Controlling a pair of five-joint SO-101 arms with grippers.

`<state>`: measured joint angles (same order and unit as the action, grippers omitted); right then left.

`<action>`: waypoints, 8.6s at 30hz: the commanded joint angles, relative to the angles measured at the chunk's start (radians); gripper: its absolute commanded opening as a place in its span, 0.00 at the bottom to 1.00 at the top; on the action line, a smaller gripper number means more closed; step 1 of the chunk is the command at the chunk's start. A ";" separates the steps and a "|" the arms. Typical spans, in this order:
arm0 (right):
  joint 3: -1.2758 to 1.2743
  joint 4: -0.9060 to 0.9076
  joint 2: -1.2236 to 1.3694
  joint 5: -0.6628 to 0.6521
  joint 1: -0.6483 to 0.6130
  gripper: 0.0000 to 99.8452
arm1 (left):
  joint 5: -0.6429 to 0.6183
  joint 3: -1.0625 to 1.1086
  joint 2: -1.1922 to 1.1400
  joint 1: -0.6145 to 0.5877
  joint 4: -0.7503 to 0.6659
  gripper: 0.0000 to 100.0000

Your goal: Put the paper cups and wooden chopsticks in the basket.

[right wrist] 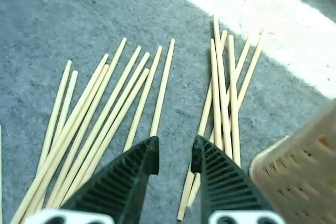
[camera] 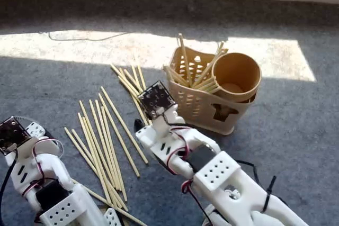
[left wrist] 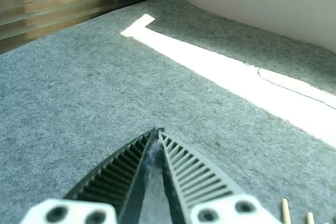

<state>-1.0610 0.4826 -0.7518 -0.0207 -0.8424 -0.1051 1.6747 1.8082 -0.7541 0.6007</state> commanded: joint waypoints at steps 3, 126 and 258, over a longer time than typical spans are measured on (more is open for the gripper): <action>0.228 -0.045 0.286 -0.014 -0.048 0.12 | 0.008 0.021 0.007 0.013 -0.015 0.02; -0.157 -0.097 -0.644 -0.176 0.079 0.00 | 0.011 0.021 0.005 0.019 -0.015 0.02; -0.334 -0.101 -1.086 -0.072 0.495 0.14 | 0.011 0.021 0.004 0.019 -0.014 0.02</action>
<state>-1.3832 0.3813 -1.8305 -0.0760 -0.4035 -0.1020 1.6747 1.8082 -0.7480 0.6007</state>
